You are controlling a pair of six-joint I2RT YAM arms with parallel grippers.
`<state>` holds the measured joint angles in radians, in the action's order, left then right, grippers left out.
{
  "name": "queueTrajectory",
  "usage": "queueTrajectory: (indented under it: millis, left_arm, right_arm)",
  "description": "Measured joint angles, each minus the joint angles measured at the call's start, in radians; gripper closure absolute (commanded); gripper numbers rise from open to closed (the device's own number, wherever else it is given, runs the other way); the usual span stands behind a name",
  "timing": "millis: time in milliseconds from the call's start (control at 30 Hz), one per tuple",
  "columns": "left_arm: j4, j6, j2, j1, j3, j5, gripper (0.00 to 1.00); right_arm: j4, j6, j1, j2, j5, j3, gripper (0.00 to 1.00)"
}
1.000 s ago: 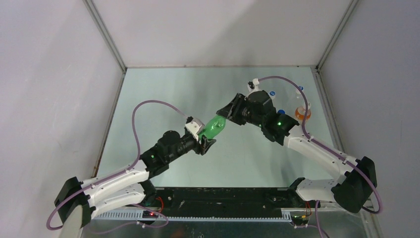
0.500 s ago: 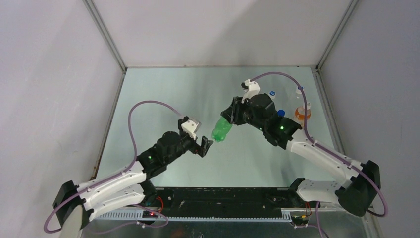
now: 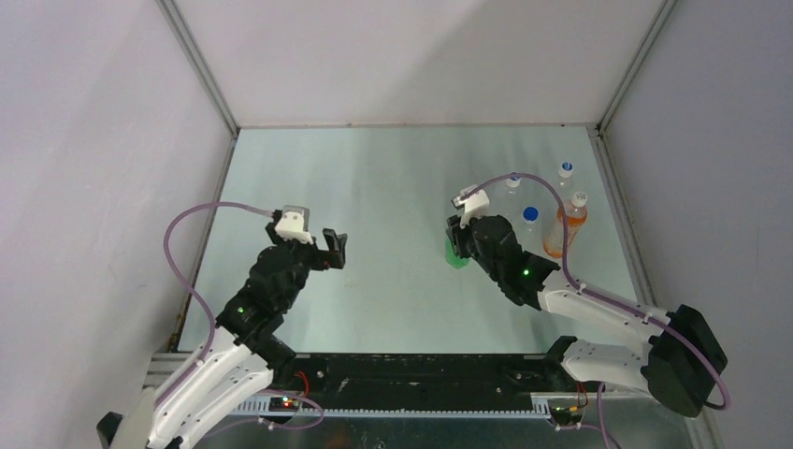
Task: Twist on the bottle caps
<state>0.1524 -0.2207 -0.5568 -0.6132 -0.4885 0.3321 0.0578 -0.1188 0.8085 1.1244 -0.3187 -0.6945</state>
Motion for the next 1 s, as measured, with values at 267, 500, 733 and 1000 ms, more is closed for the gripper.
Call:
queueTrajectory:
  millis: [267, 500, 733, 1000]
  left_arm:
    - [-0.005, 0.001, 0.027, 0.014, 0.04, 0.069, 0.0]
    - [-0.016, 0.003, 0.014, 0.014, 0.051, 0.083, 0.0]
    - [-0.018, 0.003, 0.005, 0.014, 0.051, 0.084, 0.0]
    - [-0.024, 0.005, -0.006, 0.014, 0.051, 0.084, 0.0]
  right_arm:
    - [0.12, 0.003, 0.001, 0.038, -0.071, 0.085, 0.99]
    - [0.192, -0.063, -0.012, 0.065, -0.094, 0.134, 0.92]
    - [0.223, -0.106, -0.019, 0.087, -0.113, 0.14, 0.67]
    - [0.221, -0.112, -0.019, 0.087, -0.115, 0.141, 0.43]
